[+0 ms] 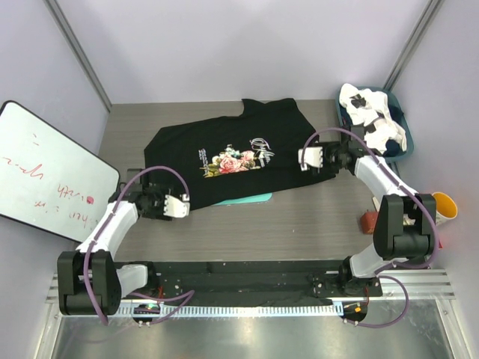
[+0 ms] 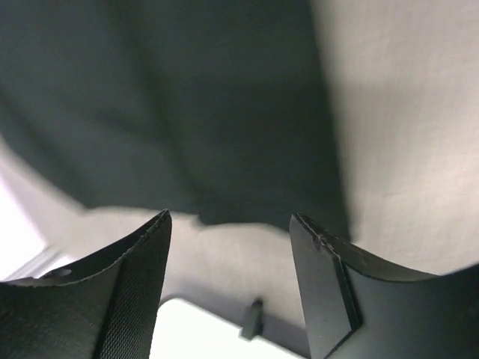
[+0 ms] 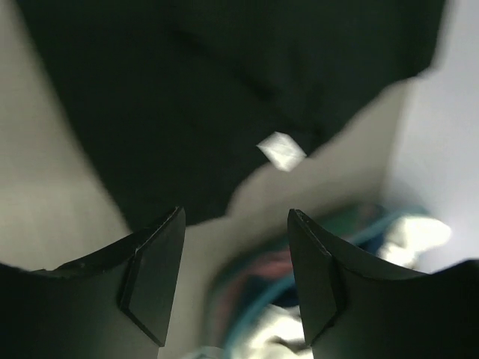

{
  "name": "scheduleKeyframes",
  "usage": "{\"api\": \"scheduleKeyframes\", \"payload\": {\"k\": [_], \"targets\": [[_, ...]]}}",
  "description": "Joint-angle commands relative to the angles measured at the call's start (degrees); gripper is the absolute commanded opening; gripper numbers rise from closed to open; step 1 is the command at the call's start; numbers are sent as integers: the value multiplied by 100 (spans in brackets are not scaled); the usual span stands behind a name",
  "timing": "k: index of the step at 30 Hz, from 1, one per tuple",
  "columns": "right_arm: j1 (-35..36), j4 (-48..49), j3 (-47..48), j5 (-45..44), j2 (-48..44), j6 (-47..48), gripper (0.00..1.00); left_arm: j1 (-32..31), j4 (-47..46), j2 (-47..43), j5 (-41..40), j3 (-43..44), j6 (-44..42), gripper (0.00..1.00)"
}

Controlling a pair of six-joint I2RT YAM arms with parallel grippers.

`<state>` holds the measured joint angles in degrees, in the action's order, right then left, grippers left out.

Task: Fold and stack the t-shirts
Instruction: Fold the flattened tshirt in 1/3 of the way

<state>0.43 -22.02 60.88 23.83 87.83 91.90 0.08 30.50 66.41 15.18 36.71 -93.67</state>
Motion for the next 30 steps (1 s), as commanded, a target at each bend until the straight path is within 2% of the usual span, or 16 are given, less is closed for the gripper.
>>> {"api": "scheduleKeyframes", "payload": {"k": [1, 15, 24, 27, 28, 30], "targets": [[36, -935, -147, 271, 129, 759, 62, -139, 746, 47, 249, -102, -731, 66], [98, -1384, -173, 122, 709, 1357, 69, -174, 1151, 363, 38, -85, -1083, 70], [133, -356, -147, -116, 1332, 1129, 69, -271, 659, 987, -296, -68, -978, 69], [133, -180, -7, -151, 1552, 1085, 69, -332, 553, 1181, -349, 3, -917, 63], [133, -110, 29, -151, 1605, 1041, 66, -350, 527, 1225, -375, 29, -899, 56], [133, -48, 99, -168, 1710, 1023, 62, -412, 518, 1374, -463, 99, -820, 49]]}}
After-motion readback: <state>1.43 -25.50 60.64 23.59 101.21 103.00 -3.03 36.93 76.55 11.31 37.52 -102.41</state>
